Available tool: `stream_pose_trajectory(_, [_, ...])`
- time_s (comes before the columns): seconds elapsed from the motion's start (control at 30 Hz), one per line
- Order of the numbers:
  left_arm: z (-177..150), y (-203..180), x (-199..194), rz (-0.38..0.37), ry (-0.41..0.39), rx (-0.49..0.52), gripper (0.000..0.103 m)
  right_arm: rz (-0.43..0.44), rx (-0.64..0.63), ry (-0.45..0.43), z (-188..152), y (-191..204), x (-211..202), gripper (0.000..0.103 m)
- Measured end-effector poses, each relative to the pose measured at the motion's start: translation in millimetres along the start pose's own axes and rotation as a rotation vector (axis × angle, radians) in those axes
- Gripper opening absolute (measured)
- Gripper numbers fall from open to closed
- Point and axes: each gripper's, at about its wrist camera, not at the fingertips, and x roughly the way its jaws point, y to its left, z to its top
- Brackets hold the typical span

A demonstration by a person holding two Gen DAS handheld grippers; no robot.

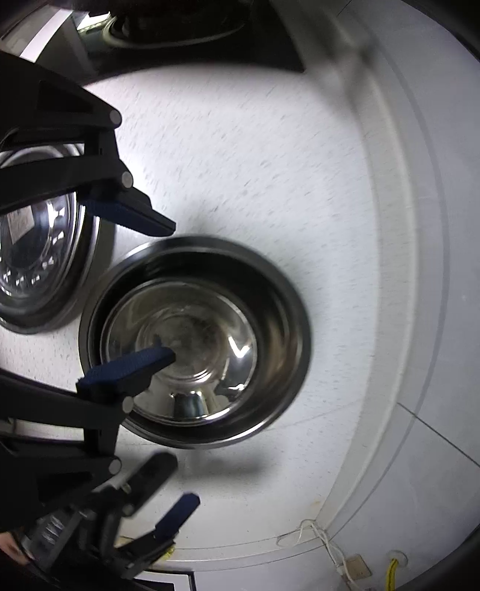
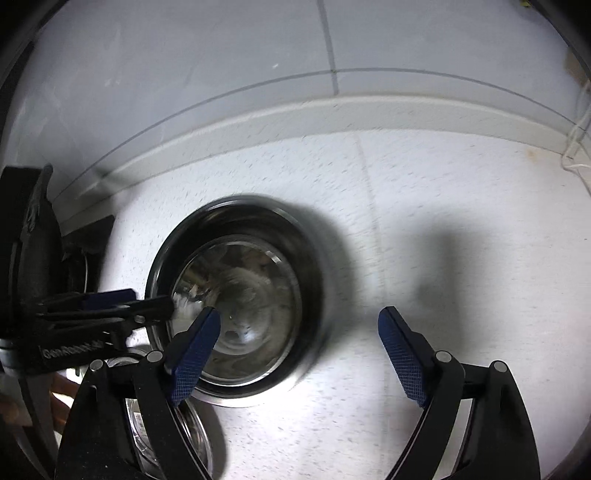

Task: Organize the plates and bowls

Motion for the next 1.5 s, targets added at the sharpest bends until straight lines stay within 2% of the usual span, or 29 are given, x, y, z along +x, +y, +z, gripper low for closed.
stream_pose_trajectory(0.2, [0, 20, -17, 0.027, -0.012, -0.016, 0.062, -0.041, 0.034, -0.026, -1, -24, -10, 0.084])
stream_pose_trajectory(0.3, [2, 34, -6, 0.036, 0.017, -0.060, 0.062, -0.039, 0.075, -0.011, -2, -33, -4, 0.084])
stream_pose_trajectory(0.4, [-1, 44, 9, 0.000, 0.063, -0.116, 0.062, -0.032, 0.100, 0.009, -7, -38, 3, 0.084])
stream_pose_trajectory(0.57, [-1, 50, 22, -0.009, 0.096, -0.144, 0.062, -0.016, 0.118, 0.042, -13, -42, 15, 0.084])
stream_pose_trajectory(0.8, [1, 50, 39, 0.025, 0.111, -0.166, 0.062, -0.033, 0.118, 0.077, -15, -39, 31, 0.083])
stream_pose_trajectory(0.97, [5, 47, 48, 0.040, 0.099, -0.165, 0.061, -0.010, 0.127, 0.111, -17, -41, 41, 0.062])
stream_pose_trajectory(1.1, [11, 44, 51, 0.055, 0.088, -0.153, 0.061, 0.004, 0.129, 0.116, -17, -40, 44, 0.060])
stream_pose_trajectory(1.2, [16, 42, 53, 0.054, 0.085, -0.160, 0.060, 0.022, 0.125, 0.118, -15, -38, 44, 0.052])
stream_pose_trajectory(1.27, [19, 41, 55, 0.062, 0.079, -0.157, 0.041, 0.035, 0.121, 0.121, -14, -35, 45, 0.041])
stream_pose_trajectory(1.3, [20, 39, 57, 0.043, 0.086, -0.151, 0.025, 0.045, 0.115, 0.121, -14, -31, 45, 0.039])
stream_pose_trajectory(1.33, [21, 37, 61, 0.017, 0.104, -0.152, 0.012, 0.058, 0.113, 0.122, -13, -29, 45, 0.031])
stream_pose_trajectory(1.4, [24, 29, 65, 0.040, 0.112, -0.136, 0.011, 0.074, 0.102, 0.122, -13, -21, 44, 0.017])
stream_pose_trajectory(1.43, [25, 24, 66, 0.058, 0.106, -0.117, 0.011, 0.068, 0.087, 0.122, -13, -15, 43, 0.007])
stream_pose_trajectory(1.5, [28, 23, 69, 0.054, 0.112, -0.120, 0.011, 0.018, 0.053, 0.113, -13, -7, 42, 0.007])
